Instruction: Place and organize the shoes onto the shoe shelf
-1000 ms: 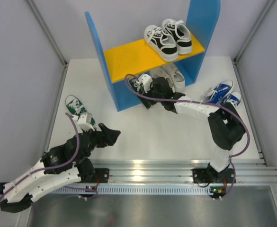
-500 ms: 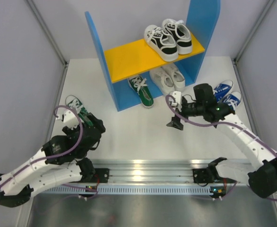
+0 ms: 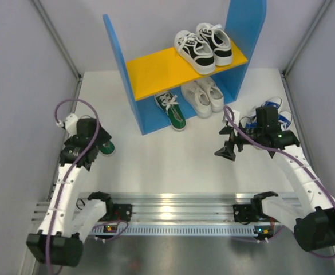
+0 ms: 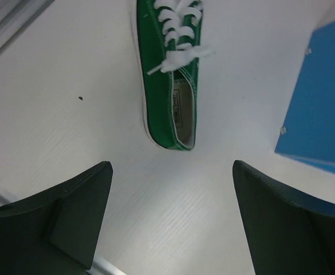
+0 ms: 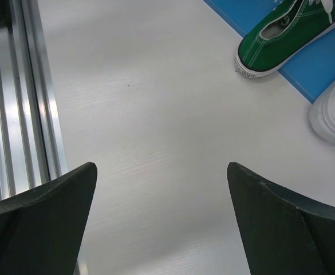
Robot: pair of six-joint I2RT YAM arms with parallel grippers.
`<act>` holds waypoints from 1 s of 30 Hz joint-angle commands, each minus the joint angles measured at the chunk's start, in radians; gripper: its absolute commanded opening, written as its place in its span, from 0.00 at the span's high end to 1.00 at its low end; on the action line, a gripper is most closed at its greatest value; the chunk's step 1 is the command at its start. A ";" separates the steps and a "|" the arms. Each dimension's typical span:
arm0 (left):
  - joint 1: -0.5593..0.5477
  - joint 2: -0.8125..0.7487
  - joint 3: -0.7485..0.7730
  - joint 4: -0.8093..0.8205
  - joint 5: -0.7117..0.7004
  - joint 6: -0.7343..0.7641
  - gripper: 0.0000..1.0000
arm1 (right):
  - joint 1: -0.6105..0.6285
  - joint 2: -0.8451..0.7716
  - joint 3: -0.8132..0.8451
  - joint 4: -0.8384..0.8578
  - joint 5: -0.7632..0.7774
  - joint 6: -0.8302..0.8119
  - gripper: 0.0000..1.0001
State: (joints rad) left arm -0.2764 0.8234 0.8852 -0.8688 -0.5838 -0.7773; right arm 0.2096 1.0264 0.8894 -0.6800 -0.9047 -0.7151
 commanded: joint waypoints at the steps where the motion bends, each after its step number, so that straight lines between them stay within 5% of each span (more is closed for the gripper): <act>1: 0.337 0.070 -0.052 0.240 0.498 0.168 0.09 | -0.036 -0.034 -0.020 0.003 -0.062 -0.018 0.04; 2: 0.473 0.104 -0.074 0.269 0.577 0.141 0.14 | -0.039 -0.037 -0.021 0.007 -0.066 -0.018 0.04; 3: 0.521 0.140 -0.081 0.315 0.710 0.129 0.23 | -0.044 -0.038 -0.021 0.007 -0.069 -0.018 0.04; 5: 0.589 0.247 -0.075 0.349 0.745 0.121 0.27 | -0.047 -0.038 -0.021 0.004 -0.074 -0.018 0.04; 17: 0.634 0.588 0.007 0.522 0.707 0.187 0.29 | -0.046 -0.022 -0.021 -0.013 -0.079 -0.038 0.04; 20: 0.635 0.669 0.038 0.528 0.720 0.197 0.44 | -0.047 -0.022 -0.023 -0.015 -0.079 -0.041 0.04; 25: 0.634 0.668 0.037 0.527 0.728 0.202 1.00 | -0.047 -0.014 -0.023 -0.021 -0.076 -0.049 0.04; 30: 0.634 0.463 -0.040 0.502 0.733 0.217 1.00 | -0.049 -0.014 -0.024 -0.021 -0.072 -0.053 0.04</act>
State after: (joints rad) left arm 0.3538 1.4441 0.8711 -0.4030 0.1280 -0.5781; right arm 0.1749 1.0103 0.8635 -0.6998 -0.9409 -0.7345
